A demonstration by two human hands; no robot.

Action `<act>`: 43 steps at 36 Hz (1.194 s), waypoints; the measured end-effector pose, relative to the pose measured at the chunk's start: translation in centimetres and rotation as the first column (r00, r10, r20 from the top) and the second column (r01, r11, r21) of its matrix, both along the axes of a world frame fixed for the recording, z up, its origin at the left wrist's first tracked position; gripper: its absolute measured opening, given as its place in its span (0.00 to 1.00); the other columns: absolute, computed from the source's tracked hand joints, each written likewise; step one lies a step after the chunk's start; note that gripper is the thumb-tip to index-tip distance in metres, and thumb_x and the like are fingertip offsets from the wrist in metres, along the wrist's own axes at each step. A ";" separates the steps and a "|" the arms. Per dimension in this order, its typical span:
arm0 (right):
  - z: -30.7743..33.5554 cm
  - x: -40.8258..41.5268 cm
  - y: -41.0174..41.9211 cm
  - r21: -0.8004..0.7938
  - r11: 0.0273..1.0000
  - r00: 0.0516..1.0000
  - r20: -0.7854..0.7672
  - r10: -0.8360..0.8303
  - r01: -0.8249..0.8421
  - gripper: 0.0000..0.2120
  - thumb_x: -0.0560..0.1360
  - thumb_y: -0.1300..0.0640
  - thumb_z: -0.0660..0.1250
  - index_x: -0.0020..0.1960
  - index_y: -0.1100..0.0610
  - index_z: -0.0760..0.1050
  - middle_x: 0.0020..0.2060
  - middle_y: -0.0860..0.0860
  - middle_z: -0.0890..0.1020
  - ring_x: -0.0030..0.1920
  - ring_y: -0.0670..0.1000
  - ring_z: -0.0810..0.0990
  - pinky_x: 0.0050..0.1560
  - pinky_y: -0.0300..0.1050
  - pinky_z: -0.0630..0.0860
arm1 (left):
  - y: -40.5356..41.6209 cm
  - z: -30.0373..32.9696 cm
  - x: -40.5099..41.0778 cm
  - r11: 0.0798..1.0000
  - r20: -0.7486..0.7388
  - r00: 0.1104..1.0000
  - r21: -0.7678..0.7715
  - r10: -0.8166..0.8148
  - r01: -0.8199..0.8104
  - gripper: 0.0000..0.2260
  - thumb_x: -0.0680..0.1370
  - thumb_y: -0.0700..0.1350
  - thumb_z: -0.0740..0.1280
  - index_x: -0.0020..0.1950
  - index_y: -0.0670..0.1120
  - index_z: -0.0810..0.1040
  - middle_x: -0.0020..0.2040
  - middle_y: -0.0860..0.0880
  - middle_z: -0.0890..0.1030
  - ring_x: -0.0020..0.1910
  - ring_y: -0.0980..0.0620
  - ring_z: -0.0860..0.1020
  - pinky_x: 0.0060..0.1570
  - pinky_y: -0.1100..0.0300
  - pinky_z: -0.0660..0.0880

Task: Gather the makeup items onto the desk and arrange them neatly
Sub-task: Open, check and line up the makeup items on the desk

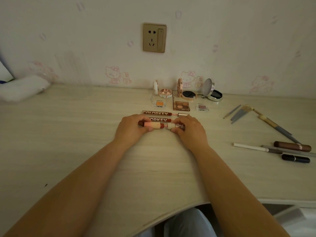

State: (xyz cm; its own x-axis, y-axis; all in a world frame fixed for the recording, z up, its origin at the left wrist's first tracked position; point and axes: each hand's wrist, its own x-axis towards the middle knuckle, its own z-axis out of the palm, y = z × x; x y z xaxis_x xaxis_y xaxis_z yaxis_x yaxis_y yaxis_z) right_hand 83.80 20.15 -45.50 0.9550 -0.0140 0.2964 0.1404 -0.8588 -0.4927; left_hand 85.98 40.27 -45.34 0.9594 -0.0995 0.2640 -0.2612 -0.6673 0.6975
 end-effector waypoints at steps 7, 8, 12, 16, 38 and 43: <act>0.2 0.0 0.1 0.003 1.000 1.000 -0.005 0.003 -0.003 0.12 0.74 0.50 0.68 0.57 0.49 0.77 0.57 0.47 0.77 0.58 0.49 0.72 0.52 0.41 0.67 | 0.1 0.0 0.0 1.000 0.019 1.000 0.021 -0.010 0.010 0.13 0.70 0.45 0.74 0.53 0.50 0.82 0.52 0.50 0.82 0.52 0.52 0.78 0.55 0.57 0.73; 0.2 0.0 0.1 0.001 1.000 1.000 -0.006 0.004 -0.004 0.12 0.74 0.50 0.68 0.57 0.49 0.77 0.57 0.47 0.77 0.58 0.49 0.72 0.52 0.41 0.67 | 0.1 0.0 0.0 0.999 0.023 1.000 0.029 -0.013 0.012 0.13 0.70 0.45 0.74 0.53 0.50 0.82 0.52 0.50 0.82 0.52 0.52 0.78 0.55 0.56 0.73; 0.2 -0.1 0.1 -0.006 1.000 1.000 -0.012 0.007 -0.008 0.12 0.74 0.50 0.68 0.57 0.49 0.76 0.56 0.47 0.76 0.57 0.49 0.71 0.50 0.41 0.67 | 0.1 -0.1 0.0 0.999 0.036 0.999 0.046 -0.015 0.013 0.13 0.70 0.46 0.74 0.54 0.50 0.81 0.52 0.50 0.81 0.52 0.51 0.78 0.55 0.55 0.73; 0.2 -0.2 0.1 -0.009 1.000 1.000 -0.020 -0.001 0.001 0.15 0.73 0.50 0.69 0.59 0.50 0.75 0.57 0.47 0.75 0.58 0.49 0.70 0.52 0.41 0.67 | 0.0 0.1 -0.3 0.996 0.050 0.998 0.082 -0.024 0.020 0.18 0.69 0.48 0.75 0.57 0.50 0.79 0.54 0.51 0.78 0.51 0.55 0.75 0.53 0.61 0.70; 0.9 -8.5 -10.7 0.039 0.927 0.913 0.163 -0.374 0.373 0.10 0.78 0.59 0.62 0.57 0.54 0.77 0.51 0.50 0.77 0.55 0.51 0.71 0.51 0.43 0.69 | -13.7 1.5 -4.9 0.916 0.333 0.865 0.278 -0.375 0.290 0.07 0.75 0.48 0.69 0.52 0.50 0.80 0.45 0.54 0.79 0.47 0.54 0.74 0.44 0.59 0.71; 0.5 -10.3 -14.7 0.027 0.893 0.874 0.195 -0.446 0.449 0.09 0.78 0.61 0.62 0.53 0.56 0.79 0.48 0.52 0.79 0.52 0.54 0.72 0.51 0.47 0.70 | -19.9 0.9 -5.7 0.857 0.232 0.853 0.352 -0.468 0.375 0.12 0.77 0.52 0.65 0.58 0.52 0.78 0.52 0.54 0.78 0.54 0.53 0.72 0.48 0.61 0.69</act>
